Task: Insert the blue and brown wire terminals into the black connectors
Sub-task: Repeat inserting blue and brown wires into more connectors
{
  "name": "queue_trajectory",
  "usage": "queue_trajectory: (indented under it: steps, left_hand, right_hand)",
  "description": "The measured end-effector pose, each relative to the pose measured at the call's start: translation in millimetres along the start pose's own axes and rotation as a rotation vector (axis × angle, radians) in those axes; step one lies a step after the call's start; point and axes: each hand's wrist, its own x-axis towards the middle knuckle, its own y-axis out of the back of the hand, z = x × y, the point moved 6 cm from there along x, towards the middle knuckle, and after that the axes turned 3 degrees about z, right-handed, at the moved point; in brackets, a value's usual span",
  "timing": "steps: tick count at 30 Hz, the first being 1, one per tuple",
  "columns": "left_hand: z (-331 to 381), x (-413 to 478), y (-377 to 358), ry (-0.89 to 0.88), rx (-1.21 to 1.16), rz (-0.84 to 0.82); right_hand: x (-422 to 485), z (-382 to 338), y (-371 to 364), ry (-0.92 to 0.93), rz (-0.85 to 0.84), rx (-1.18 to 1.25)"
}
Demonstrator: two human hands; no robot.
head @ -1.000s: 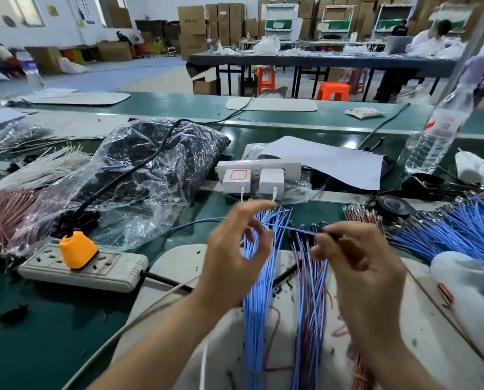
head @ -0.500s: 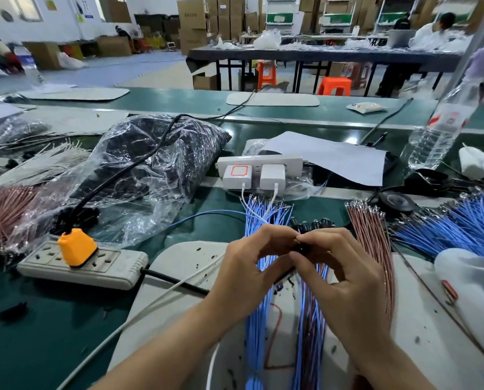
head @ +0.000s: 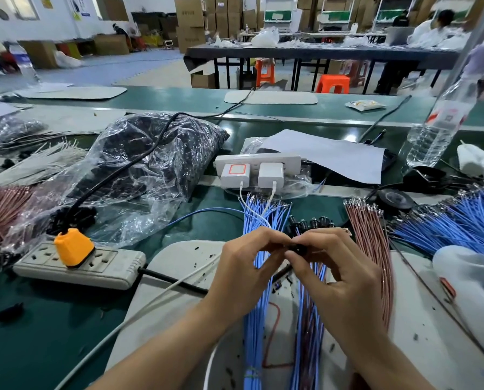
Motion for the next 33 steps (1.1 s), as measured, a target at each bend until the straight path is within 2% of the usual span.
queue_trajectory:
  steps: [16, 25, 33]
  left_hand:
    - [-4.0, -2.4, 1.0, 0.079, -0.080, 0.006]
    - [-1.5, 0.5, 0.4, 0.026, -0.073, -0.016]
    - [-3.4, -0.1, 3.4, 0.043, -0.126, 0.001]
  right_hand:
    - [0.6, -2.0, -0.7, -0.021, -0.015, 0.019]
    - [0.0, -7.6, 2.9, 0.049, -0.008, -0.040]
    - [0.0, -3.2, -1.7, -0.036, -0.027, 0.019]
